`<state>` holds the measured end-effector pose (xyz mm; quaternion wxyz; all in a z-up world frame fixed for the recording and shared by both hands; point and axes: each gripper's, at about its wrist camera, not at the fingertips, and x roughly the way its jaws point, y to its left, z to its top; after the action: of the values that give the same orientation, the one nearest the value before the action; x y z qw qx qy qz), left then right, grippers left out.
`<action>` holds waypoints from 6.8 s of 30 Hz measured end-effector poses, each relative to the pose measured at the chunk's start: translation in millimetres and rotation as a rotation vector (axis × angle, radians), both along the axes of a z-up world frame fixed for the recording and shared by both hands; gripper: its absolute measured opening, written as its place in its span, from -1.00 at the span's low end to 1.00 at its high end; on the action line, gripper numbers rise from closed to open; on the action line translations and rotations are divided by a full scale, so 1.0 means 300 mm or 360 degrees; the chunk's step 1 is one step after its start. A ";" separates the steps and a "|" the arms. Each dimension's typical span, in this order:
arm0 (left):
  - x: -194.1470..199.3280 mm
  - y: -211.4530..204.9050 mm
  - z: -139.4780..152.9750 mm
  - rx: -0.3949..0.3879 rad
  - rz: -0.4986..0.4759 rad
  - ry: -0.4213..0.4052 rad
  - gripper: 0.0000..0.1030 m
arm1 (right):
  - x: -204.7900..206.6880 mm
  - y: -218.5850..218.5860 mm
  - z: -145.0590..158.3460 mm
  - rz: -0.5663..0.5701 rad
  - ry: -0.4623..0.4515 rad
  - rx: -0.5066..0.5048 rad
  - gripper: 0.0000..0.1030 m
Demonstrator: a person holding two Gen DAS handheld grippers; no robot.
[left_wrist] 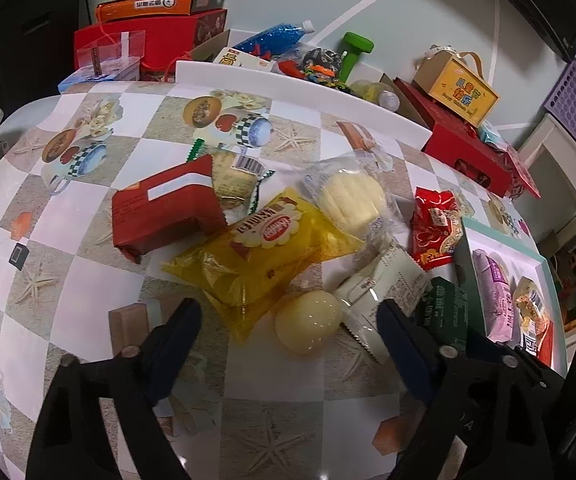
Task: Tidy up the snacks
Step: 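Reach the right tool down around the dark green packet, then grasp the dark green packet with right tool while left tool grasps round cream bun, then carry the green packet with right tool while left tool carries the bun over tray, then open right tool to drop green packet in tray while left tool releases bun, then move both tools back from the tray to the snack pile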
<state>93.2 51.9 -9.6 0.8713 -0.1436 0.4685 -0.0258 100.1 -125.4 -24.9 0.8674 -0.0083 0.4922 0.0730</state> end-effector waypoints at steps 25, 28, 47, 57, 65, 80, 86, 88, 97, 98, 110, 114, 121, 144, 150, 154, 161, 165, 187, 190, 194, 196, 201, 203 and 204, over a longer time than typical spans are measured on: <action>0.024 -0.004 -0.071 0.0076 0.0000 0.0068 -0.09 | 0.012 0.033 -0.028 0.0012 -0.0013 -0.0093 -0.02; 0.010 0.027 -0.070 0.0075 0.0026 0.0077 -0.09 | 0.012 0.033 -0.028 0.0012 -0.0013 -0.0093 -0.02; -0.001 0.012 -0.082 0.0263 0.0039 0.0056 -0.17 | 0.011 0.033 -0.029 0.0008 -0.0020 -0.0093 -0.02; -0.007 0.009 -0.065 0.0155 -0.0013 0.0018 -0.29 | 0.007 0.000 -0.014 -0.0034 -0.0020 0.0003 -0.17; -0.019 0.001 -0.009 0.0146 -0.0023 -0.0051 -0.29 | -0.020 -0.052 0.068 -0.0098 -0.0126 0.0084 -0.17; -0.047 -0.040 0.094 0.0120 -0.0083 -0.0192 -0.29 | -0.048 -0.067 0.131 -0.0105 -0.0203 0.0117 -0.17; -0.047 -0.052 0.102 0.0096 -0.0092 -0.0209 -0.29 | -0.053 -0.096 0.151 -0.0138 -0.0231 0.0132 -0.17; -0.049 -0.075 0.113 0.0087 -0.0118 -0.0229 -0.29 | -0.056 -0.121 0.164 -0.0174 -0.0247 0.0138 -0.17; -0.050 -0.262 0.169 0.0096 -0.0347 -0.0320 -0.29 | -0.073 -0.302 0.202 -0.0393 -0.0296 0.0160 -0.16; -0.051 -0.291 0.175 0.0096 -0.0384 -0.0329 -0.29 | -0.079 -0.328 0.207 -0.0427 -0.0304 0.0162 -0.16; -0.053 -0.578 0.212 0.0101 -0.0719 -0.0373 -0.82 | -0.173 -0.669 0.229 -0.0893 -0.0338 0.0110 -0.16; -0.059 -0.655 0.180 0.0109 -0.0795 -0.0335 -0.82 | -0.188 -0.738 0.182 -0.0973 -0.0254 0.0131 -0.16; -0.060 -0.658 0.129 0.0143 -0.0777 -0.0271 -0.82 | -0.185 -0.762 0.129 -0.0997 -0.0150 0.0135 -0.16; -0.029 -0.572 0.066 0.0186 -0.0644 -0.0128 -0.17 | -0.169 -0.709 0.142 -0.0933 -0.0128 0.0002 0.23; -0.022 -0.559 0.063 0.0229 -0.0592 -0.0110 0.35 | -0.154 -0.686 0.129 -0.0879 -0.0081 -0.0025 0.41; -0.015 -0.540 0.057 0.0287 -0.0504 -0.0122 0.84 | -0.150 -0.676 0.127 -0.0855 -0.0074 -0.0039 0.89; -0.002 -0.506 0.034 0.0349 -0.0405 -0.0099 0.94 | -0.141 -0.662 0.113 -0.0805 -0.0049 -0.0038 1.00; 0.000 -0.492 0.029 0.0349 -0.0377 -0.0092 0.94 | -0.139 -0.653 0.106 -0.0779 -0.0050 -0.0044 1.00; -0.003 -0.438 0.049 0.0349 -0.0345 -0.0100 0.94 | -0.130 -0.578 0.150 -0.0731 -0.0094 -0.0113 1.00; -0.003 -0.414 0.062 0.0357 -0.0319 -0.0109 0.94 | -0.124 -0.544 0.166 -0.0718 -0.0109 -0.0109 1.00; 0.001 -0.366 0.078 0.0353 -0.0268 -0.0114 0.94 | -0.104 -0.467 0.180 -0.0650 -0.0121 -0.0100 1.00; 0.002 -0.331 0.087 0.0351 -0.0234 -0.0119 0.94 | -0.098 -0.423 0.184 -0.0612 -0.0129 -0.0095 1.00; 0.001 -0.224 0.102 0.0365 -0.0128 -0.0123 0.94 | -0.082 -0.309 0.191 -0.0512 -0.0143 -0.0034 1.00; 0.000 -0.170 0.104 0.0376 -0.0076 -0.0117 0.94 | -0.076 -0.272 0.189 -0.0486 -0.0141 -0.0041 1.00; 0.000 -0.151 0.105 0.0380 -0.0057 -0.0114 0.94 | -0.073 -0.244 0.187 -0.0464 -0.0141 -0.0052 1.00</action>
<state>93.2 6.6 21.8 0.8978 -0.0293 0.4392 0.0094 78.3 -198.6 31.2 0.8894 0.0460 0.4505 -0.0621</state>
